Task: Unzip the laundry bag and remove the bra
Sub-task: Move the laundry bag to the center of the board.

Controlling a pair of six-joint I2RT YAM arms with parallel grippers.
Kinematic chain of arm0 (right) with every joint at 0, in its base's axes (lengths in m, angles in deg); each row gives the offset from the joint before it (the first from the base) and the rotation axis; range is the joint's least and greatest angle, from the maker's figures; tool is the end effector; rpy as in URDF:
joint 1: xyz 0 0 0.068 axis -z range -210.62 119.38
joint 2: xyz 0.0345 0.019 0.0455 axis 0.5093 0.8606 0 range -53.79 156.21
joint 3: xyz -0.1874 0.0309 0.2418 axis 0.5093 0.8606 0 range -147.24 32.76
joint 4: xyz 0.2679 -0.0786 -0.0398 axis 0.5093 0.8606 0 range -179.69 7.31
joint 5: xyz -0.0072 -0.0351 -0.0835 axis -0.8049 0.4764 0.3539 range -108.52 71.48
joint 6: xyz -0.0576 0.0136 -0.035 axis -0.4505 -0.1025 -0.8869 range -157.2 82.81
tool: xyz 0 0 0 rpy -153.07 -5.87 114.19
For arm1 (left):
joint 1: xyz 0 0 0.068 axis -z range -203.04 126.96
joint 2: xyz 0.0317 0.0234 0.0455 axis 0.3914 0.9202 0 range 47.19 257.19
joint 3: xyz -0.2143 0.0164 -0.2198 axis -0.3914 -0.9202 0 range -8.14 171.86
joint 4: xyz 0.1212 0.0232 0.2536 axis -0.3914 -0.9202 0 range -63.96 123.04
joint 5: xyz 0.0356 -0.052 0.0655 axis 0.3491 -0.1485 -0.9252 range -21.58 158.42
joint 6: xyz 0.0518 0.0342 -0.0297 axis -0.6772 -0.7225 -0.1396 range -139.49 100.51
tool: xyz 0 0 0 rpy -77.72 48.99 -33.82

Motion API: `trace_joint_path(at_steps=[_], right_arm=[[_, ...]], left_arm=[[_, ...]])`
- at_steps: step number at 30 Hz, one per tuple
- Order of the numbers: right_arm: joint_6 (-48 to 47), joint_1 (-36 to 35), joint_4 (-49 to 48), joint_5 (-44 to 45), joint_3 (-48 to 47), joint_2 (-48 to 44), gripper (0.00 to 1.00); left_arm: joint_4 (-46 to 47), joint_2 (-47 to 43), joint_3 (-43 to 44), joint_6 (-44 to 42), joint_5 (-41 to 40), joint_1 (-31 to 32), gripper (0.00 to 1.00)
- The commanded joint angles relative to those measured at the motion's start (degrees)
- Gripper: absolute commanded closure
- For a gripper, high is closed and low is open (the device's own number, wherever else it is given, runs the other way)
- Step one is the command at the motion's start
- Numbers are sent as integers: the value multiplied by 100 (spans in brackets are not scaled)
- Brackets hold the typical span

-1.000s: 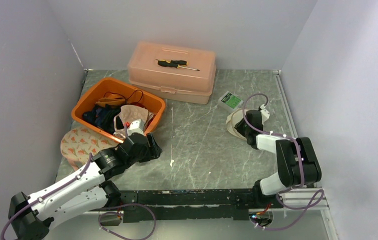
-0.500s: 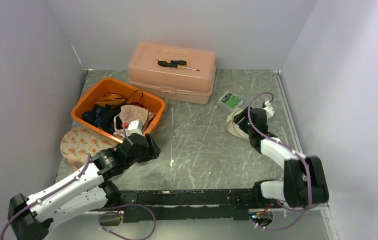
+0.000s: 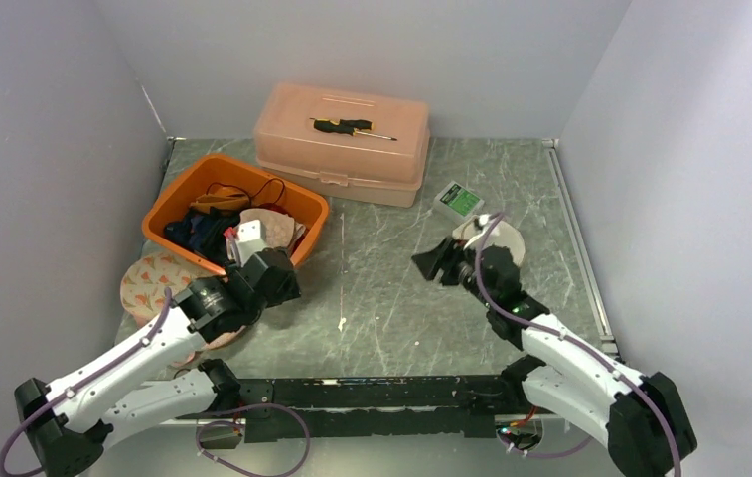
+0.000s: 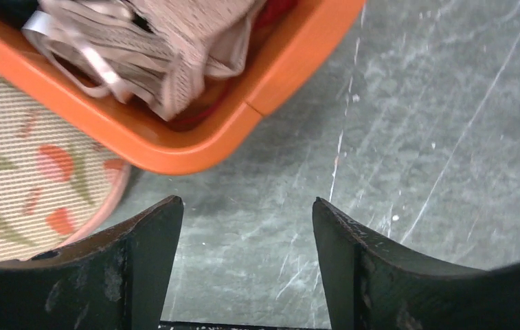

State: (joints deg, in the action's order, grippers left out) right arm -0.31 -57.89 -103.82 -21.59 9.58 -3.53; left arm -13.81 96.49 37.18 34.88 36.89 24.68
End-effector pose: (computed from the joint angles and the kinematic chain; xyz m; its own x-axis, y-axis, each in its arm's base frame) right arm 0.1937 0.1033 0.2468 -0.4619 0.4363 -0.7722 -0.2835 0.7523 0.5946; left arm 0.1370 -0.1074 0.2879 -0.6359 -0.3305 -0.6975 -0.1858 0.9427 -0.2773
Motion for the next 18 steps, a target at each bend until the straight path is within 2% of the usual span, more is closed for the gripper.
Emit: trace_joint_path(at_steps=[1,3,6,9,12,15,18], right_arm=[[64,-442,-707,-621,595,254,35],[93,-569,-863,-669,695,402,35],[70,-666,-1034,-820,722,499,35],[-4,-734,-950,-916,672,392,36],[-127,-761,-746,-975,621,180,36],[-221,-772,-555,-1123,554,22,36],[-279,-796,-430,-1276,560,-101,36]], left_arm=[[-1022,-26,1004,20,-711,-470,23],[-1064,265,1442,-575,-102,-1491,22],[-900,564,1715,-1429,1854,-3882,21],[-921,463,1738,-1669,3217,-5798,21],[-943,421,1400,-1384,3452,-6465,19],[-693,298,574,-1139,4309,-7581,19],[-512,-199,-60,-834,4500,-8215,15]])
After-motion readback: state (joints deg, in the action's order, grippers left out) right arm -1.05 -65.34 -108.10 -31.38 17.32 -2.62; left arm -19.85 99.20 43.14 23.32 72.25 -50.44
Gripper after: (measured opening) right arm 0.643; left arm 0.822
